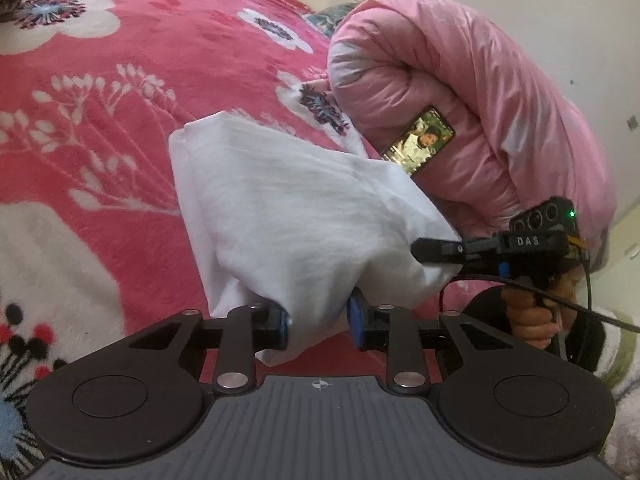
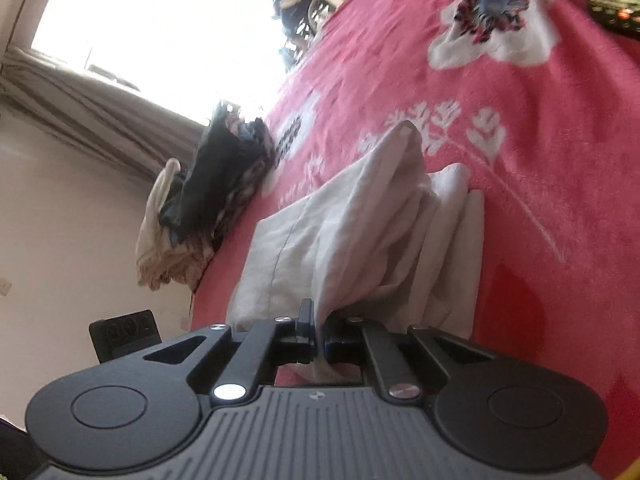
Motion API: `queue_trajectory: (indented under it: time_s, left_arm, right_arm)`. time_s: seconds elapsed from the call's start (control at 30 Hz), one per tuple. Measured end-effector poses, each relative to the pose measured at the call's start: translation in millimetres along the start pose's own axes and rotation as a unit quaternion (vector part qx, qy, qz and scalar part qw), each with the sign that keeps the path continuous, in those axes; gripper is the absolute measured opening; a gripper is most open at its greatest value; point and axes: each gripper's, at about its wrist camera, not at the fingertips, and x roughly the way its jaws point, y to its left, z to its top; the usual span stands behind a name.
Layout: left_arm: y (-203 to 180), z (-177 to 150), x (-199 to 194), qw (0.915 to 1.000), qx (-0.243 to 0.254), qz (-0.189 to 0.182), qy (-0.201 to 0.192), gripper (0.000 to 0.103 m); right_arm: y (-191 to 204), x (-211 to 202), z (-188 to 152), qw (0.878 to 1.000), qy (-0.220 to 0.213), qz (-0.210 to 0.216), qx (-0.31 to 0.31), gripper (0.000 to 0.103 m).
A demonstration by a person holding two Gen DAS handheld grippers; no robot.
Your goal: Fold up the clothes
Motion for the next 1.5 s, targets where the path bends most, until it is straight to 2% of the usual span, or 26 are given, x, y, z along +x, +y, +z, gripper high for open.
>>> queue_trajectory:
  time_s: [0.2, 0.23, 0.27, 0.3, 0.4, 0.5, 0.6, 0.7, 0.83, 0.93, 1.03, 1.07, 1.13, 1.27, 1.37, 1.43, 1.5]
  left_arm:
    - [9, -5, 16, 0.9991, -0.005, 0.015, 0.038, 0.029]
    - [9, -4, 15, 0.999, -0.01, 0.017, 0.041, 0.031]
    - [8, -3, 13, 0.9989, -0.014, 0.02, 0.041, 0.032]
    - [7, -2, 11, 0.9987, -0.018, 0.023, 0.042, 0.035]
    - [5, 0, -3, 0.9986, -0.014, 0.032, 0.039, 0.041]
    - [5, 7, -26, 0.9979, 0.001, 0.062, 0.018, 0.047]
    - [5, 18, -52, 0.9951, 0.012, 0.093, -0.031, 0.048]
    - [2, 33, -61, 0.9942, 0.022, 0.079, -0.07, 0.047]
    - [-19, 45, -17, 0.9922, 0.085, 0.07, -0.059, 0.046]
    - [-25, 48, 26, 0.9843, 0.131, 0.113, -0.035, 0.046]
    - [-25, 48, 54, 0.9733, 0.164, 0.159, -0.025, 0.045]
    - [-26, 45, 61, 0.9678, 0.183, 0.172, -0.021, 0.046]
    - [-23, 40, 67, 0.9645, 0.194, 0.178, -0.02, 0.046]
    - [-20, 43, 56, 0.9708, 0.168, 0.169, -0.032, 0.046]
    - [-23, 50, 47, 0.9725, 0.161, 0.16, -0.049, 0.047]
    - [-18, 56, 54, 0.973, 0.155, 0.166, -0.042, 0.047]
    - [-8, 58, 64, 0.9746, 0.142, 0.17, -0.035, 0.047]
  right_arm:
    - [-4, 15, -5, 0.998, 0.013, -0.053, -0.026, 0.009]
    - [-5, 15, -4, 0.998, 0.016, -0.058, -0.021, 0.015]
    - [-6, 12, -4, 0.997, 0.016, -0.068, -0.015, 0.029]
    - [-6, 8, -5, 0.997, 0.014, -0.076, -0.011, 0.034]
    - [-1, -11, -7, 0.995, -0.008, -0.097, -0.015, 0.036]
    - [17, -31, -8, 0.989, -0.053, -0.124, -0.059, 0.036]
    - [46, -49, -10, 0.971, -0.106, -0.158, -0.144, 0.031]
    - [74, -45, -7, 0.948, -0.119, -0.179, -0.233, 0.023]
    - [103, 3, -5, 0.911, -0.093, -0.214, -0.341, 0.02]
    - [97, 31, -4, 0.895, -0.073, -0.233, -0.372, 0.015]
    - [75, 58, 3, 0.886, -0.06, -0.273, -0.369, 0.011]
    - [65, 64, 4, 0.885, -0.058, -0.286, -0.361, 0.011]
    - [44, 72, 7, 0.889, -0.05, -0.3, -0.343, 0.011]
    - [44, 61, 9, 0.892, -0.069, -0.288, -0.34, 0.011]
    - [52, 47, 12, 0.893, -0.108, -0.26, -0.35, 0.011]
    - [44, 52, 17, 0.899, -0.099, -0.267, -0.333, 0.011]
    - [26, 64, 23, 0.903, -0.073, -0.293, -0.307, 0.011]
